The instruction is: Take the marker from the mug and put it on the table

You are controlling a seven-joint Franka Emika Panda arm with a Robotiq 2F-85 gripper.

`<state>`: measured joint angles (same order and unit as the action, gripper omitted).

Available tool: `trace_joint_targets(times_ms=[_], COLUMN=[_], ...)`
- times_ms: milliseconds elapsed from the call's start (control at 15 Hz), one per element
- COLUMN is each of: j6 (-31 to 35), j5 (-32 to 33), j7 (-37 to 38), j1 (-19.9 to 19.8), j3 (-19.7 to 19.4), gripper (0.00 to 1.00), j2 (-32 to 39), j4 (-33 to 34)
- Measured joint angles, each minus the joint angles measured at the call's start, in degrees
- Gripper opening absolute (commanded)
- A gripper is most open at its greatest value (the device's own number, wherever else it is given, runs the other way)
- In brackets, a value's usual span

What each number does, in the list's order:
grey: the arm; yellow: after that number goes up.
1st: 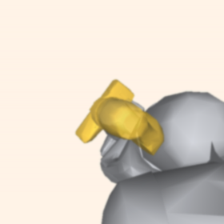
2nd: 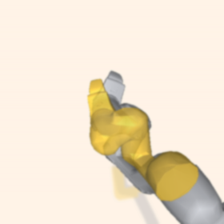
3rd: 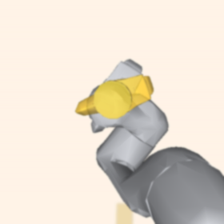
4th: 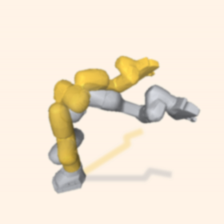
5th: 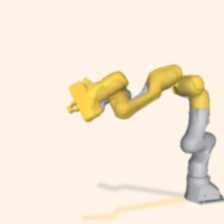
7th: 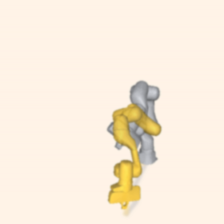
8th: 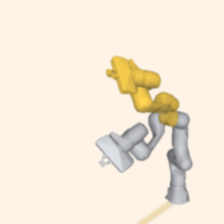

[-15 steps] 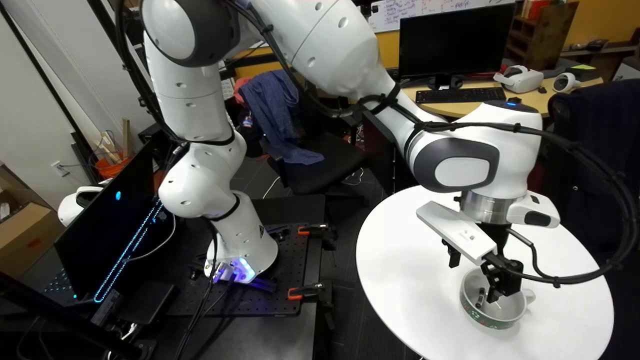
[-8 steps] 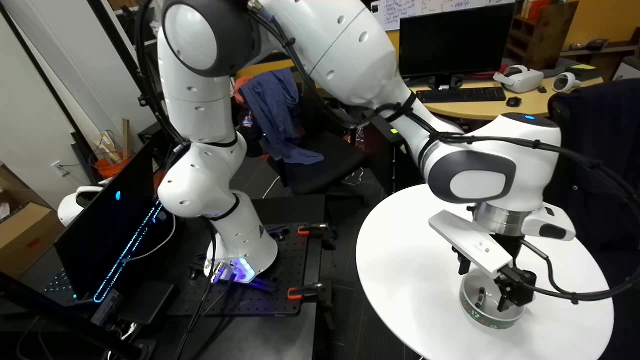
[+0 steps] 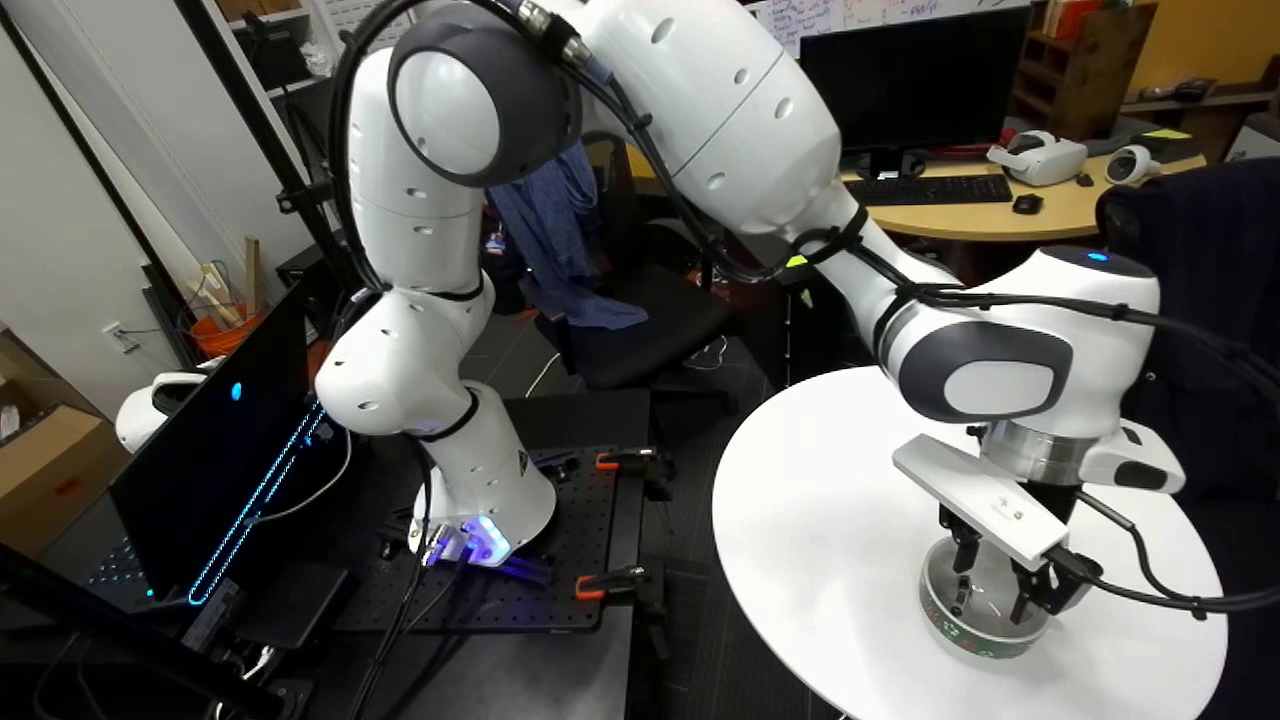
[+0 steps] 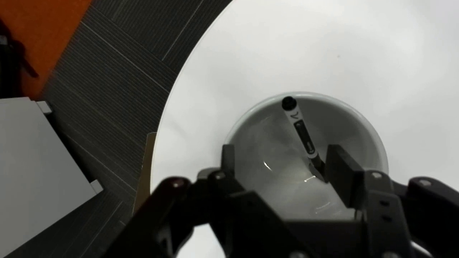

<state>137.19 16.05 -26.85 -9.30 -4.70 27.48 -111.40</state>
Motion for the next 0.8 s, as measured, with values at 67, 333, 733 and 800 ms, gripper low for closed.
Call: trace_joint_targets(times_ms=[67, 333, 733, 800], j6=[-0.10, -1.22, -4.42, -5.13], j5=[-0.01, -0.01, -0.41, -0.62], j7=[0.00, 0.00, 0.00, 0.00], j1=[-0.01, -0.07, -0.23, -0.23], j3=[0.20, 0.78, 1.28, 1.32], gripper=[0.71, 0.64, 0.59, 0.58], j2=[0.55, 2.08, 3.24, 3.33], j4=[0.57, 2.30, 3.80, 3.96])
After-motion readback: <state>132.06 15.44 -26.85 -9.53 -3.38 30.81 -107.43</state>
